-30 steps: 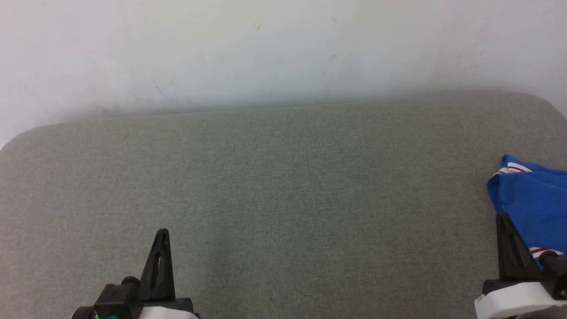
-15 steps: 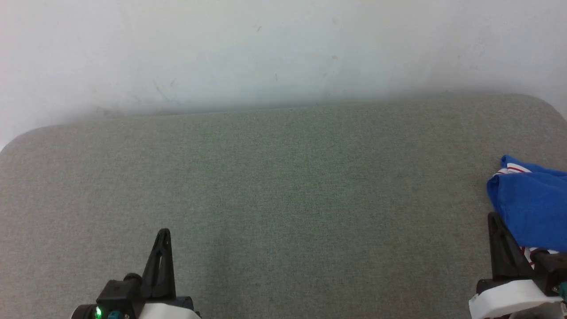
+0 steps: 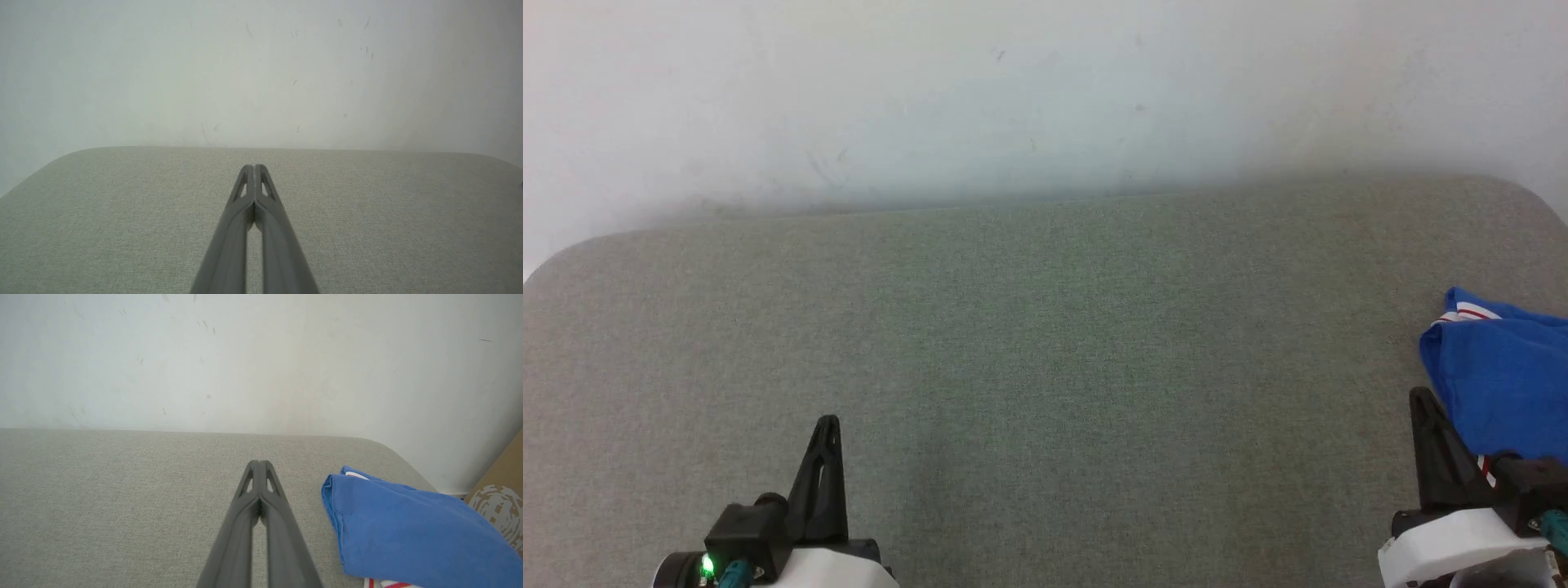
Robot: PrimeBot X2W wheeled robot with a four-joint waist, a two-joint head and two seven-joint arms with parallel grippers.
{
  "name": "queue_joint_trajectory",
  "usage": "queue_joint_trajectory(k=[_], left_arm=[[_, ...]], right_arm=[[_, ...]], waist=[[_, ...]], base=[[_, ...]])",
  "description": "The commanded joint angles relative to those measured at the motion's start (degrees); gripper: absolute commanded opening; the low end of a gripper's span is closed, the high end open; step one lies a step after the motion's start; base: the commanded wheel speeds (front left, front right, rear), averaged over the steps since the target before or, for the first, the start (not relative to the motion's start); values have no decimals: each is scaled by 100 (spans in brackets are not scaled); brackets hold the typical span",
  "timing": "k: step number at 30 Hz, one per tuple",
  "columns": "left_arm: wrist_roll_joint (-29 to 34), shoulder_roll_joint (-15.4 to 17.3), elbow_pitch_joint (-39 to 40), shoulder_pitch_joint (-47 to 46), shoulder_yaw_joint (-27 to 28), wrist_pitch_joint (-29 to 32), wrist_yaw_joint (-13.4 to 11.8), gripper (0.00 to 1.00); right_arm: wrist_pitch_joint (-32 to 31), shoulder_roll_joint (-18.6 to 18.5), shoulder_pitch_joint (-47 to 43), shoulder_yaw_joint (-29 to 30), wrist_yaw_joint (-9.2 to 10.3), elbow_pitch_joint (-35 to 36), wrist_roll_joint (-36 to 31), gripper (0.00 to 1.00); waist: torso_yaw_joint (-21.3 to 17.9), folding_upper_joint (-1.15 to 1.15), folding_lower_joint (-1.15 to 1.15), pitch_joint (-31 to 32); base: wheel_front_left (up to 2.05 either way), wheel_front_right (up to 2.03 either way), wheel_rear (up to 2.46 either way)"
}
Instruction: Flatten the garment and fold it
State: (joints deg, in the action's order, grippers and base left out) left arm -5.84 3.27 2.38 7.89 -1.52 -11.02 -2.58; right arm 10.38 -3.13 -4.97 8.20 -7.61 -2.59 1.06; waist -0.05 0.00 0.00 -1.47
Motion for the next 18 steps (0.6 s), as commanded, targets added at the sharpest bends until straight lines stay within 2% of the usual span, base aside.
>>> queue_joint_trajectory(k=[1, 18], left_arm=[[70, -10, -28, -110, 22, 32, 34, 0], [160, -15, -65, -228, 44, 219, 73, 0]], right_arm=[[-41, 7, 84, -43, 3, 35, -28, 0], [-215, 10, 156, -179, 5, 74, -41, 0]], waist=[[0, 0, 0, 3], [1, 0, 0, 28]], base=[[0, 0, 0], [0, 0, 0]])
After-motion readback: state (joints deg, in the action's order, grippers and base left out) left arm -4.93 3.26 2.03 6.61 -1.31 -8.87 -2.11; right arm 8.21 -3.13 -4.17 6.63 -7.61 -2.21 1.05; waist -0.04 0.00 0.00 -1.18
